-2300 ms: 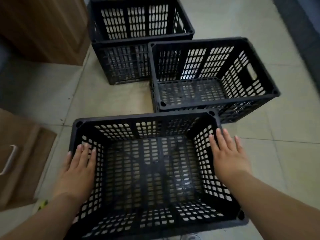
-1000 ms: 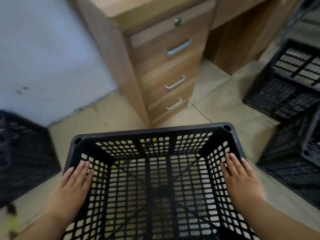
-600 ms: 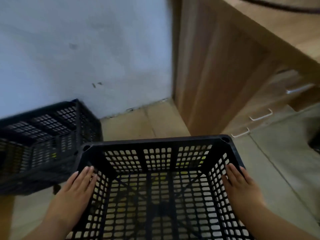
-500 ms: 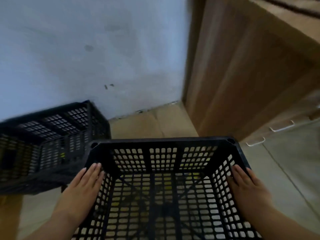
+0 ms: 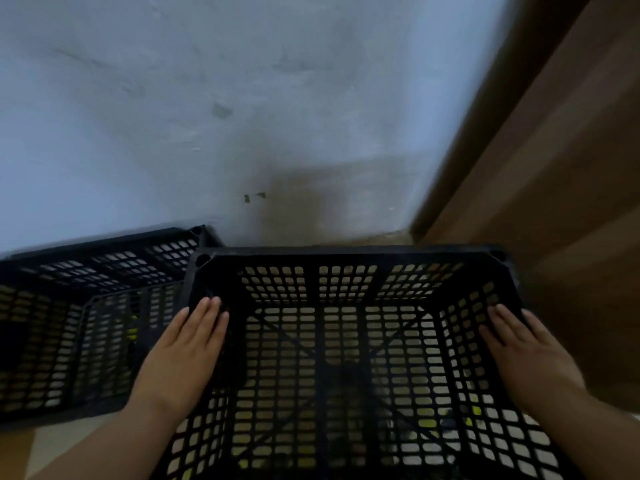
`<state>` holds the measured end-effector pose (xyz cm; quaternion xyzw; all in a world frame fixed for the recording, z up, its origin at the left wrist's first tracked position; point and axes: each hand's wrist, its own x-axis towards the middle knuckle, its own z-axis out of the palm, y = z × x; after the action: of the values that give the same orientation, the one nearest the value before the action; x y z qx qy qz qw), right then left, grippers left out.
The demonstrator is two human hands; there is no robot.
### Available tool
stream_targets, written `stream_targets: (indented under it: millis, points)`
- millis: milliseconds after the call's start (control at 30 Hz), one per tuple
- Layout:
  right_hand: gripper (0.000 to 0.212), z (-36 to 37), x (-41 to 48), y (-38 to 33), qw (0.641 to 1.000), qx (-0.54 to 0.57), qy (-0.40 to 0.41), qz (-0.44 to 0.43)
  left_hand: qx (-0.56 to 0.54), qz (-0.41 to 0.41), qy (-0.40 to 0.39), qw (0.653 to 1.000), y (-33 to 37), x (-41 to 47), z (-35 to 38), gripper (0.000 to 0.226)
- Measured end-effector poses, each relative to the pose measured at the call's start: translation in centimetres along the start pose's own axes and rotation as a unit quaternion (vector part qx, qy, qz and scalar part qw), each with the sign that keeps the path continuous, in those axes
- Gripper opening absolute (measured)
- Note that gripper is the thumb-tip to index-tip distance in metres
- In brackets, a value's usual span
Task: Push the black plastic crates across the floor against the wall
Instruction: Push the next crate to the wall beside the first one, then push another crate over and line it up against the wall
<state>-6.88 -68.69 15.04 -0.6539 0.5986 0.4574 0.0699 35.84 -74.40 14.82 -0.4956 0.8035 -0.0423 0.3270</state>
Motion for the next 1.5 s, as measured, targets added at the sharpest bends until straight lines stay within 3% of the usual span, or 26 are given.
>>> stream_targets:
  millis: [167, 267, 367, 467, 567, 633, 733, 800, 867, 967, 1067, 1167, 1300, 1400, 1500]
  points:
    - [0.070, -3.3, 9.9, 1.6, 1.000, -0.016, 0.016, -0.005, -0.023, -0.019, 0.128, 0.991, -2.4, 8.8, 1.5, 0.079]
    - [0.066, -4.5, 15.8, 2.1, 0.999, -0.030, 0.037, -0.007, -0.051, -0.051, 0.080, 0.994, -3.3, 13.8, 1.7, 0.093]
    - [0.063, -5.5, 20.7, 2.2, 0.997, -0.052, 0.054, -0.006, -0.034, -0.063, 0.099, 0.993, -3.6, 17.6, 3.3, 0.084]
    - [0.062, -6.2, 24.4, 1.8, 0.996, -0.056, 0.069, -0.002, -0.063, -0.093, 0.069, 0.991, -3.9, 20.1, 5.2, 0.084]
    - [0.063, -6.6, 26.5, 1.3, 0.995, -0.055, 0.087, 0.010, -0.046, -0.087, 0.093, 0.991, -3.7, 20.9, 6.9, 0.076]
    - [0.063, -6.8, 27.1, 0.9, 0.994, -0.051, 0.094, 0.016, -0.046, -0.096, 0.029, 0.994, -3.6, 20.7, 8.8, 0.072]
    - [0.064, -6.9, 26.8, 0.0, 0.995, -0.033, 0.098, 0.011, -0.042, -0.124, 0.019, 0.991, -3.2, 20.2, 8.8, 0.084]
    - [0.063, -6.9, 26.0, -0.4, 0.995, -0.005, 0.100, 0.012, -0.067, -0.150, 0.070, 0.984, -2.5, 20.2, 8.0, 0.082]
    - [0.062, -7.3, 24.5, -0.7, 0.995, 0.021, 0.096, 0.014, -0.088, -0.169, 0.072, 0.979, -1.6, 20.0, 6.3, 0.078]
    - [0.062, -7.8, 21.3, -1.1, 0.993, 0.064, 0.100, 0.017, -0.096, -0.148, 0.078, 0.981, -0.9, 18.9, 3.0, 0.077]
    - [0.064, -8.2, 16.4, -1.6, 0.986, 0.128, 0.105, 0.021, -0.103, -0.134, 0.156, 0.973, -0.1, 16.7, -0.8, 0.080]
    - [0.070, -7.8, 10.2, -2.0, 0.976, 0.186, 0.106, 0.036, -0.102, -0.082, 0.197, 0.972, 1.3, 13.2, -4.3, 0.088]
    - [0.060, -5.6, -0.1, -1.8, 0.955, 0.263, 0.120, 0.070, -0.123, 0.007, 0.253, 0.960, 5.2, 7.3, -8.3, 0.090]
    - [0.060, -2.3, -6.5, -1.0, 0.942, 0.297, 0.117, 0.102, -0.117, 0.074, 0.308, 0.941, 10.1, 3.5, -11.0, 0.090]
    - [0.062, 1.9, -12.3, 0.4, 0.934, 0.319, 0.092, 0.133, -0.131, 0.134, 0.315, 0.930, 16.2, 0.3, -13.5, 0.083]
